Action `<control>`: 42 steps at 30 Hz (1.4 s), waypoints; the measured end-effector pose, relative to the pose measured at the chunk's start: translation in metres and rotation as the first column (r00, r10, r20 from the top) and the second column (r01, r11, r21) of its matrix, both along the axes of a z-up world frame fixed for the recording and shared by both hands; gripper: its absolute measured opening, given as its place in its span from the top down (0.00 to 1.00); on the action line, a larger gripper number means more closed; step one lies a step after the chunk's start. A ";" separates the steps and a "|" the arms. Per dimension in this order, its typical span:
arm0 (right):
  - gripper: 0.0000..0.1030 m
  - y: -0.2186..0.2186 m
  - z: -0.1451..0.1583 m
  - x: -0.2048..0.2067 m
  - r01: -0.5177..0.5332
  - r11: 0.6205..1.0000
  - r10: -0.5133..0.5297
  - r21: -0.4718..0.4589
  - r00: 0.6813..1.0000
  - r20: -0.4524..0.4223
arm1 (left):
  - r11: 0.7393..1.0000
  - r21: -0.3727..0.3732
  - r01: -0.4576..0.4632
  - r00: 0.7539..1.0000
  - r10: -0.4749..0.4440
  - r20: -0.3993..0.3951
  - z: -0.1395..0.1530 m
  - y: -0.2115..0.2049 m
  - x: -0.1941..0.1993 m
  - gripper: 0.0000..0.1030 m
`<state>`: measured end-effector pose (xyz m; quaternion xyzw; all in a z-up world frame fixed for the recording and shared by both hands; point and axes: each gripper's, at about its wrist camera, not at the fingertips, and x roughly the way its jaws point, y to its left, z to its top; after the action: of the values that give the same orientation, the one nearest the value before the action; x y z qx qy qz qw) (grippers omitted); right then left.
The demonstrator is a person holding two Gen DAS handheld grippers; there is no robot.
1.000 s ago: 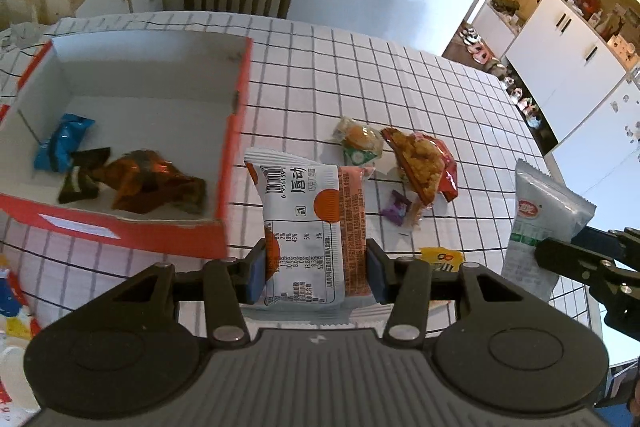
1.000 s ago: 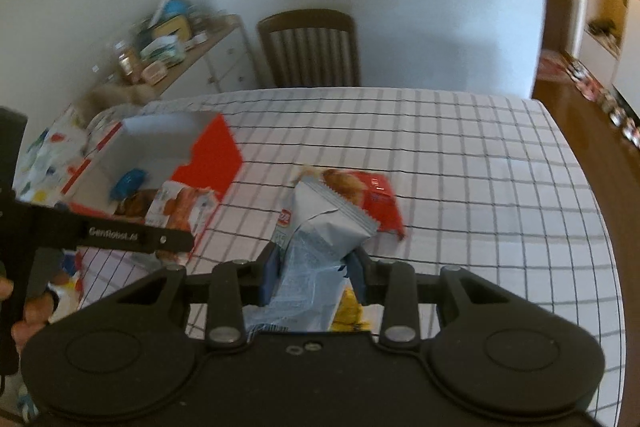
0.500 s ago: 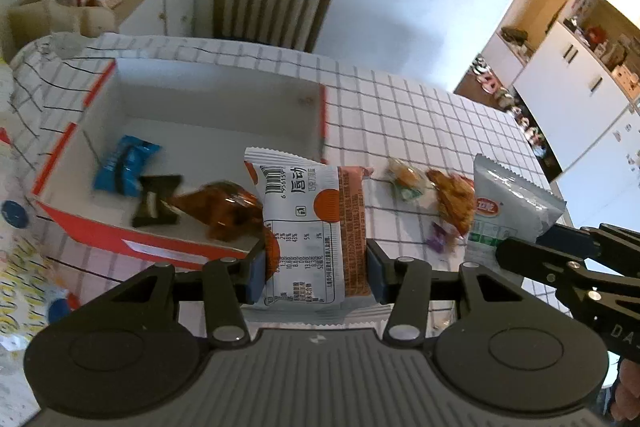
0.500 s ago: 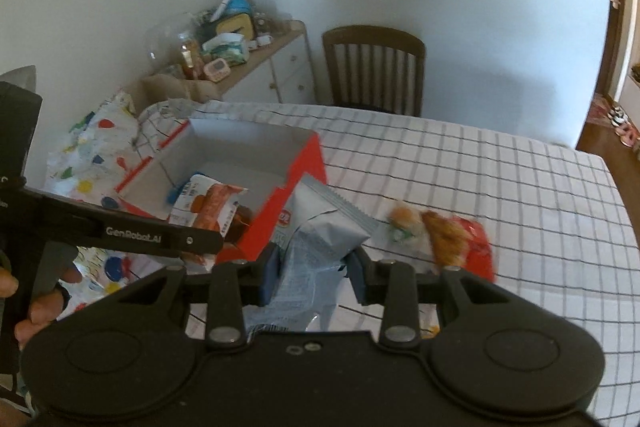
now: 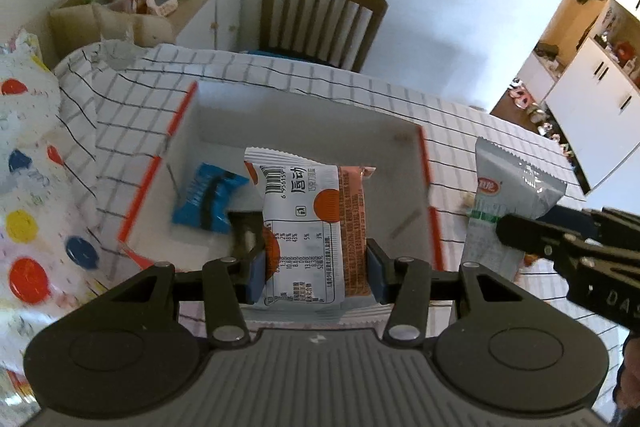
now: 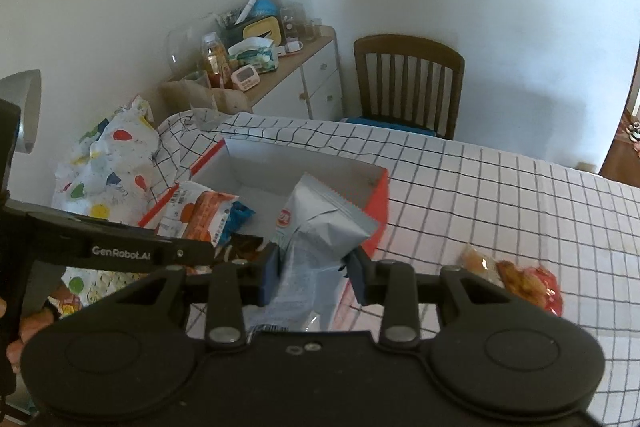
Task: Organize snacks
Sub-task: 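Carry the white bread packet and clear bag over the red box with both tools, then open the left tool dropping the bread packet while the right tool releases the clear bag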
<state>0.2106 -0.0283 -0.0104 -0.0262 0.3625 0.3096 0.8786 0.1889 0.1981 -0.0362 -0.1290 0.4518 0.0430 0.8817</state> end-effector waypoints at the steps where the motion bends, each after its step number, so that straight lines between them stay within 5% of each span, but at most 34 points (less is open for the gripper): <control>1: 0.66 0.006 0.000 0.003 0.001 1.000 -0.001 -0.002 1.000 0.001 | 1.000 0.005 -0.006 1.000 0.006 -0.002 -0.001 0.005 0.003 0.53; 22: 0.66 0.092 -0.053 0.089 0.053 0.993 -0.060 -0.107 0.996 -0.059 | 0.999 0.030 -0.018 0.993 0.022 -0.117 -0.071 0.048 0.085 0.53; 42: 0.63 0.108 -0.085 0.102 0.029 0.988 -0.048 -0.152 0.990 -0.129 | 1.000 0.027 0.006 0.982 -0.001 -0.188 -0.101 0.048 0.103 0.50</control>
<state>0.3127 0.0796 -0.0957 -0.0645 0.4427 0.2655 0.8540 0.2919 0.2465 -0.1377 -0.1116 0.5327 0.0596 0.8368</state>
